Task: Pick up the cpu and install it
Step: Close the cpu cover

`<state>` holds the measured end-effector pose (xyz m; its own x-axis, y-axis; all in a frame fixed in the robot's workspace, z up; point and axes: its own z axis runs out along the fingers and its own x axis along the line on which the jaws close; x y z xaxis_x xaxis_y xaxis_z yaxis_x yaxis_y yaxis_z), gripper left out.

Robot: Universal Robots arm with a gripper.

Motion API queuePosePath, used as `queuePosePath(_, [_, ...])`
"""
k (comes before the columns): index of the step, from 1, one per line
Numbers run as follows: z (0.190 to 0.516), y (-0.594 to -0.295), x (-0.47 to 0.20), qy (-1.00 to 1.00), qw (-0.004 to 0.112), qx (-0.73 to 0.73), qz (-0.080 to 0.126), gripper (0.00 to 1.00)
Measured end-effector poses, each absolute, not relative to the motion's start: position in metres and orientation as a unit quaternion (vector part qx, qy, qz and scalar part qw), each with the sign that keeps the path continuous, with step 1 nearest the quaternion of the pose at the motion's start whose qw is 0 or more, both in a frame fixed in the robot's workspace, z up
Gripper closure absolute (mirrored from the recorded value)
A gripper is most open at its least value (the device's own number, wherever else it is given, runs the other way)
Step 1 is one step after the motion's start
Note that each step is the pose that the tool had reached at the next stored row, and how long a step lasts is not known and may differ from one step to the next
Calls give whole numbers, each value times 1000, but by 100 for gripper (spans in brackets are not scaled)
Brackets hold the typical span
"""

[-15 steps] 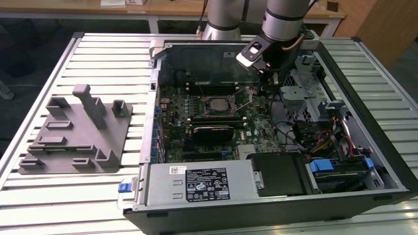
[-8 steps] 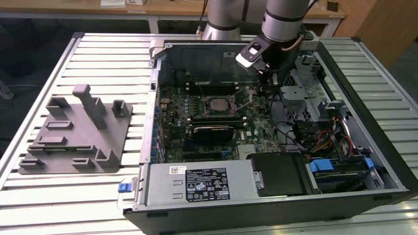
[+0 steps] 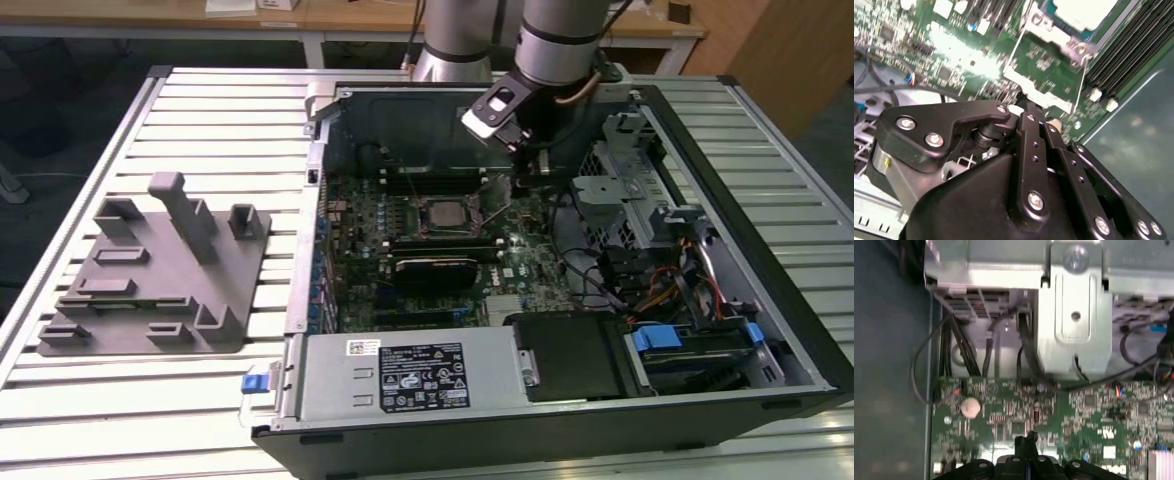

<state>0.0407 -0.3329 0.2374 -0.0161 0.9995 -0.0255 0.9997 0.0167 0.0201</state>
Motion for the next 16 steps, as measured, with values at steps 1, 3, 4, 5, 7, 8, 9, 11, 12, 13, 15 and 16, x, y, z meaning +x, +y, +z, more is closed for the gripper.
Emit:
queuePosePath(1, [237,-333,37,713,16,701,-2,89])
queuePosePath(3, [237,-333,29,713,16,701,-2,89])
queuePosePath(4, [237,-333,25,713,16,701,-2,89])
queuePosePath(5, [237,-333,21,713,16,701,-2,89])
queuePosePath(7, [237,-333,12,713,16,701,-2,89])
queuePosePath(8, [237,-333,9,713,16,701,-2,89])
queuePosePath(9, [237,-333,6,713,16,701,-2,89])
queuePosePath(11, [237,-333,1,713,16,701,-2,89])
queuePosePath(12, [237,-333,-1,713,16,701,-2,89])
queuePosePath(13, [237,-333,-3,713,16,701,-2,89])
queuePosePath(15, [237,-333,-7,713,16,701,-2,89])
queuePosePath(16, [237,-333,-8,713,16,701,-2,89])
